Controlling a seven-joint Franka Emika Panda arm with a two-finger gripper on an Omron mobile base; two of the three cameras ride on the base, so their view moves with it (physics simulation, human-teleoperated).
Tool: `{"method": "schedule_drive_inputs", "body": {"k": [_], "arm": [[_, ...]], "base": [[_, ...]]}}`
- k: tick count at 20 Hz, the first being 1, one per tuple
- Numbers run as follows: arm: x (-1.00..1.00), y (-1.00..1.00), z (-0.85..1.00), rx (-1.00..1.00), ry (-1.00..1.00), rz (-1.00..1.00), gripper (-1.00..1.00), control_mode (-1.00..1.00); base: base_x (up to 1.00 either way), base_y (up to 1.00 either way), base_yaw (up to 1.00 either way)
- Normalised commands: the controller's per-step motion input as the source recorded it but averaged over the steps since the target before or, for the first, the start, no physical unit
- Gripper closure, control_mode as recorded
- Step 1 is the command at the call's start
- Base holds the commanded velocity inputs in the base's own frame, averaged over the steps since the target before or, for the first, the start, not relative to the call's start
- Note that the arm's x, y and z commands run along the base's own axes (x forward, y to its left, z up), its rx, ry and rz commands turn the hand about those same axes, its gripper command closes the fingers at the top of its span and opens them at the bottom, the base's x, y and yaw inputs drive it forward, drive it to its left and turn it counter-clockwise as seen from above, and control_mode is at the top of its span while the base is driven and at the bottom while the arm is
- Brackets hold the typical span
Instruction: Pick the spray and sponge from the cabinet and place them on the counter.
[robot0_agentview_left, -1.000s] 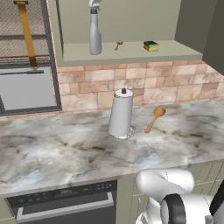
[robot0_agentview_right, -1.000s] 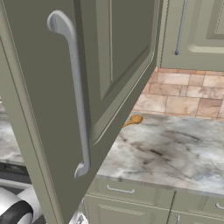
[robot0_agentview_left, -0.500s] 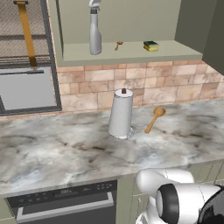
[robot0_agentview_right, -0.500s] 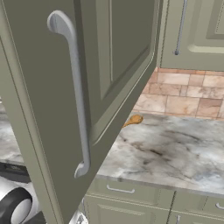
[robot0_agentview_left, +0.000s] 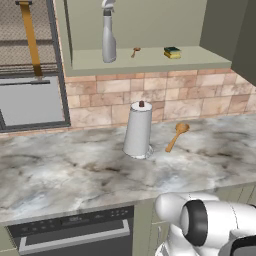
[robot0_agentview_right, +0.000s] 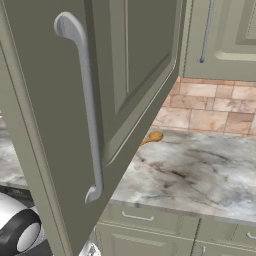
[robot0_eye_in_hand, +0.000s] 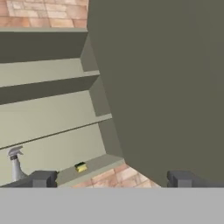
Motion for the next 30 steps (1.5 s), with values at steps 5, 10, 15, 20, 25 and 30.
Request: {"method": "schedule_drive_inputs", "body": {"k": [5,10,15,20,25,30], "arm": [[0.06,0.01,-0.15,-0.02,0.06,0.02,-1.00,-1.00],[0.00,0.25,-0.02,-0.03,-0.02,0.02,-1.00,-1.00],[0.31,0.25,0.08,0.00,-0.02,0.33,-1.00,-1.00],[0.25,0.03,0.24,0.00,0.09,0.44,-1.00,-1.00],[0.11,0.00,0.02,0.00,0.10,0.43,-1.00,-1.00],[0.17,0.02,0.00,-0.02,0.00,0.30,-1.00,-1.00]], "base": [[0.00,0.00,0.00],[0.00,0.00,0.00],[0.00,0.00,0.00],[0.00,0.00,0.00],[0.00,0.00,0.00],[0.00,0.00,0.00]]}}
